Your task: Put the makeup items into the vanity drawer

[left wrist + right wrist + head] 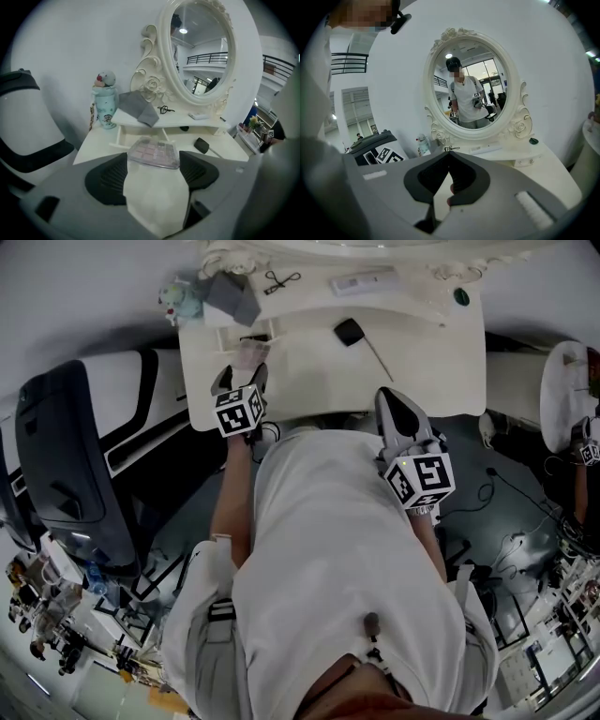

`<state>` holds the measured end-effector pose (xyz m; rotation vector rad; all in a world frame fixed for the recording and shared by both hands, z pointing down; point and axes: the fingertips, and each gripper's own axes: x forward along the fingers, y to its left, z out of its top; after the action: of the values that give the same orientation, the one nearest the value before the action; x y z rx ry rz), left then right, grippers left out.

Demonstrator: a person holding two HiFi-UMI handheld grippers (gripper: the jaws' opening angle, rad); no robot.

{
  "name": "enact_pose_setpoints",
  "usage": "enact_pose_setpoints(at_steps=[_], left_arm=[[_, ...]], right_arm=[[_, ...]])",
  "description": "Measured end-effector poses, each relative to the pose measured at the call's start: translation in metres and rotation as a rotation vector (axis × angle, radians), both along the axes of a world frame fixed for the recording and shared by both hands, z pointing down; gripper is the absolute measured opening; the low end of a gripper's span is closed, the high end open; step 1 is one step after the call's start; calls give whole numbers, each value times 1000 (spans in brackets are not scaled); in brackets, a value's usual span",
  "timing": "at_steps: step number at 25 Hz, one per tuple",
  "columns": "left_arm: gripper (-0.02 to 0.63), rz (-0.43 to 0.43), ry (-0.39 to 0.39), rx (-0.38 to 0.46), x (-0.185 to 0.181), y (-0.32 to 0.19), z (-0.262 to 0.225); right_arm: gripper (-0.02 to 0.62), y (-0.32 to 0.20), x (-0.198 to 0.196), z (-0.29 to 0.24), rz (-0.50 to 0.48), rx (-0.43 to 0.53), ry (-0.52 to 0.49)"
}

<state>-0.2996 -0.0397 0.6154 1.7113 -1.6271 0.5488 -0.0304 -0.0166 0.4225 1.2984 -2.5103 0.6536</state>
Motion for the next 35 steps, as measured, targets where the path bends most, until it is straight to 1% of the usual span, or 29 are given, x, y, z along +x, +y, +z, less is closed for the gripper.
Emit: enact_pose_setpoints(at_steps=[5,8,10,11,12,13,14,15,16,17,18,20,21,23,25,30,35], left_arm=[[345,-57,-3,0,-13,-15,0],[345,-80,16,-8,-14,-24,5],[343,-111,28,-3,-17,-28,8],[221,-142,19,10,-21,-30,7],[27,-182,-6,28,-27,-32,5],[6,-218,-47,42,-34,-34,3],[8,-235,-92,49,-39,-36,1],[41,-229,-122,53,-40,-38,0],[63,-208,-127,56,-38,-40,0],[93,-182,-114,57,-34,-42,1],[103,-160,-100,57,-31,-42,2],[88,-147,-93,59,-28,-40,3],[58,-151,-93,61,-29,-38,3],[37,-159,-91,67,-29,-35,1],[8,-149,-95,80,-26,-34,-4],[6,-108,-86,127,-15,-32,-21],[6,-78,-78,191,0,-24,-49]], right_arm=[[8,0,-8,1,-14,-5,5],[8,-1,-10,1,-13,-6,10],[8,-2,-9,2,-3,-10,12],[8,-3,-9,2,2,-11,13],[8,-4,-8,2,8,-12,14],[8,-5,-8,3,12,-13,16],[8,-6,-8,3,16,-14,18],[8,-6,-7,3,19,-14,21],[8,-6,-7,3,22,-13,24],[8,-6,-6,3,26,-13,25],[8,-7,-5,3,30,-14,26],[8,-7,-5,4,37,-18,26],[8,-8,-5,5,38,-20,26],[8,-8,-6,5,35,-20,26],[8,-7,-8,5,27,-19,25],[8,-5,-16,6,3,-15,8],[8,0,-21,4,-35,-2,-21]])
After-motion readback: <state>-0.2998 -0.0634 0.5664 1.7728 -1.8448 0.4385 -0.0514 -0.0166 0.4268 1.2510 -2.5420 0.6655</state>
